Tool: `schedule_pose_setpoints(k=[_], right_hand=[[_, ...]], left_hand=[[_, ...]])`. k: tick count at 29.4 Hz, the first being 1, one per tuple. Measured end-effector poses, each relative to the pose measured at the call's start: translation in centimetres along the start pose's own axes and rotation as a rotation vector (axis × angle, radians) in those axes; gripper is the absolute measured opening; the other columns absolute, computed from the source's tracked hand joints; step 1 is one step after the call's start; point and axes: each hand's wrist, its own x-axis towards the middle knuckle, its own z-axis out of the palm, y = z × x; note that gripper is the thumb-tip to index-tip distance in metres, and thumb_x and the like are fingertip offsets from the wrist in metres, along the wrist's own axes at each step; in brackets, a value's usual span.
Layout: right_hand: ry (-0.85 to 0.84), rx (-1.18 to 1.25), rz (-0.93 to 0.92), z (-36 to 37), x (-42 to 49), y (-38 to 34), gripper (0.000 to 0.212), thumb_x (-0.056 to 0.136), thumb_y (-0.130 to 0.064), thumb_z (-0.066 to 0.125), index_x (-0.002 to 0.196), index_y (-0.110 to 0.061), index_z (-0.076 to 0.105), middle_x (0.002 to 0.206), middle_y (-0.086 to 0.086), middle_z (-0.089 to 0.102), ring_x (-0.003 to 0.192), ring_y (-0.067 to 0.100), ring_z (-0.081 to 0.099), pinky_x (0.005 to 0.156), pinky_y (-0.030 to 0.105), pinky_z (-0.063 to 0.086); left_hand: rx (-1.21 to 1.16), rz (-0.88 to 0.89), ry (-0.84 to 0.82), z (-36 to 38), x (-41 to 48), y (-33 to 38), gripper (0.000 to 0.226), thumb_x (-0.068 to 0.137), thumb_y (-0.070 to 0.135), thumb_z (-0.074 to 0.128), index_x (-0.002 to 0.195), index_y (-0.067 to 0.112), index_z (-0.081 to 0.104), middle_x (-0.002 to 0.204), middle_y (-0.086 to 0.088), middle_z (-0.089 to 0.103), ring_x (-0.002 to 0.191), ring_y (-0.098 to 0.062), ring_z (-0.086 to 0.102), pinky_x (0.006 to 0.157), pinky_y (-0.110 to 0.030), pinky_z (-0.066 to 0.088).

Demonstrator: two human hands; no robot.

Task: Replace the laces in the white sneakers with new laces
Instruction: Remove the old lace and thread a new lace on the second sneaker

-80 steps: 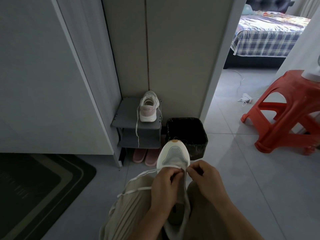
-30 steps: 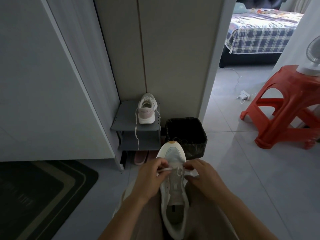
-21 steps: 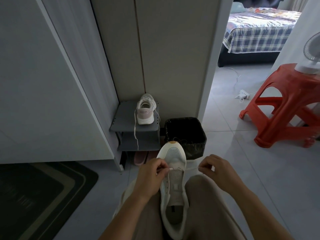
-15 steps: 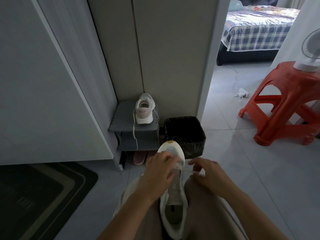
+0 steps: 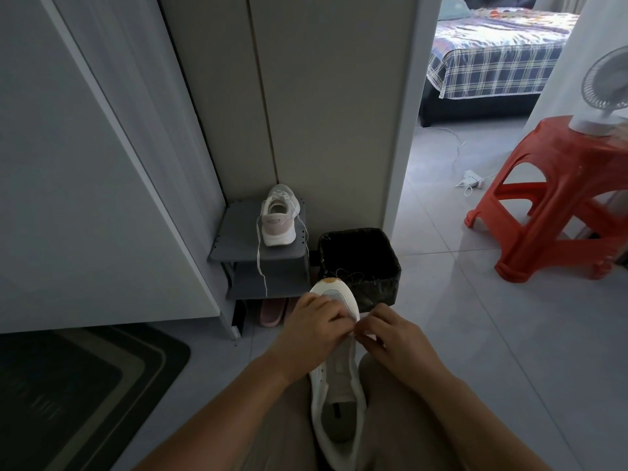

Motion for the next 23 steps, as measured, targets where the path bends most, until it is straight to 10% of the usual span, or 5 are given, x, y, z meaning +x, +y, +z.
schedule_pose_setpoints(k=[11, 16, 23], right_hand=[[0.06, -0.127, -0.097, 0.0, 0.1, -0.3, 0.035, 0.093, -0.036, 0.036, 0.083, -0.019, 0.065, 0.08, -0.004, 0.06, 0.06, 0.006, 0.057, 0.051, 0.009, 0.044], [-0.154, 0.081, 0.22, -0.3, 0.5, -1.0, 0.017, 0.095, -0.025, 0.046, 0.102, -0.016, 0.058, 0.095, -0.007, 0.051, 0.08, 0.005, 0.049, 0.067, 0.007, 0.037], [-0.463, 0.531, 0.685, -2.2, 3.0, -1.9, 0.024, 0.091, -0.018, 0.049, 0.068, -0.014, 0.052, 0.067, -0.001, 0.048, 0.059, 0.008, 0.042, 0.056, 0.018, 0.033]], left_hand=[[-0.194, -0.278, -0.014, 0.0, -1.1, 1.0, 0.012, 0.084, 0.031, 0.052, 0.083, 0.023, 0.062, 0.094, 0.011, 0.041, 0.089, -0.005, 0.044, 0.085, -0.018, 0.025], [-0.246, -0.373, -0.003, 0.0, -1.8, 1.5, 0.004, 0.084, 0.033, 0.052, 0.087, 0.032, 0.05, 0.094, 0.013, 0.038, 0.091, -0.001, 0.04, 0.083, -0.012, 0.022], [-0.223, -0.436, -0.074, -0.3, -0.9, 1.9, 0.028, 0.079, 0.042, 0.043, 0.08, 0.02, 0.062, 0.09, 0.014, 0.035, 0.089, 0.0, 0.031, 0.078, -0.02, 0.027]])
